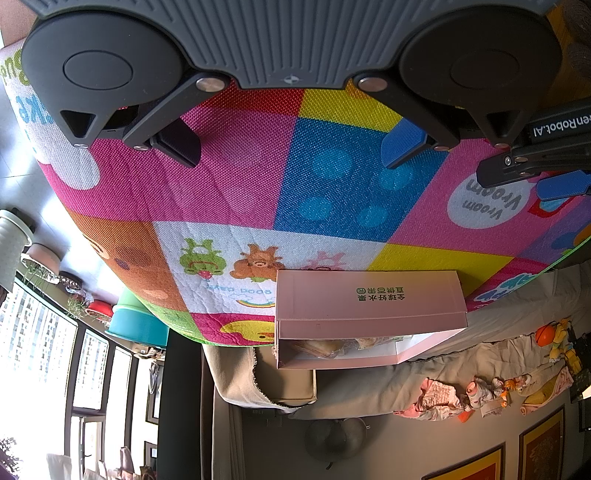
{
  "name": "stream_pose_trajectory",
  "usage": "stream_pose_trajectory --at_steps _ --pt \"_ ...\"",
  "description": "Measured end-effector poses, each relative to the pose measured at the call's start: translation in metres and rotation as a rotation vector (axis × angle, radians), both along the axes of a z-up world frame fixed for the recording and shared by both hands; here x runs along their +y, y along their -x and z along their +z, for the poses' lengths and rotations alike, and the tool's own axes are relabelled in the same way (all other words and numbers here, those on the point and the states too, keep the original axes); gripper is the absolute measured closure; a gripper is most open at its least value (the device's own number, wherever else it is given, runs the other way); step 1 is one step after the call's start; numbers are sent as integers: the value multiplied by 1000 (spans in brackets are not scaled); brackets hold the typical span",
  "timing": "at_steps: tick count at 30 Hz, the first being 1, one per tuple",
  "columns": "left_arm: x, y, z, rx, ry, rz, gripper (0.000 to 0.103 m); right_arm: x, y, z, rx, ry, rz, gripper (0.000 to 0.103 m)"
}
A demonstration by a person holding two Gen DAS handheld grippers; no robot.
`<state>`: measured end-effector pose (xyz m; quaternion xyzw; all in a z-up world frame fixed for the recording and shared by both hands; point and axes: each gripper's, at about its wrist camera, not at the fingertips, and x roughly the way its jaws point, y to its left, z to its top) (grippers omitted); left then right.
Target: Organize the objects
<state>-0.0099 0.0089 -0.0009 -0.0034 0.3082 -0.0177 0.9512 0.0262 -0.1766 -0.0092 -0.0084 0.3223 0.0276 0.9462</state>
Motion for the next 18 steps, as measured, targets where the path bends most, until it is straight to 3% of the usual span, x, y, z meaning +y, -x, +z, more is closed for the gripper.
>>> stream_pose_trajectory --at_steps 18 --pt "-3 0 0 4 -15 0 23 0 0 0 0 0 0 0"
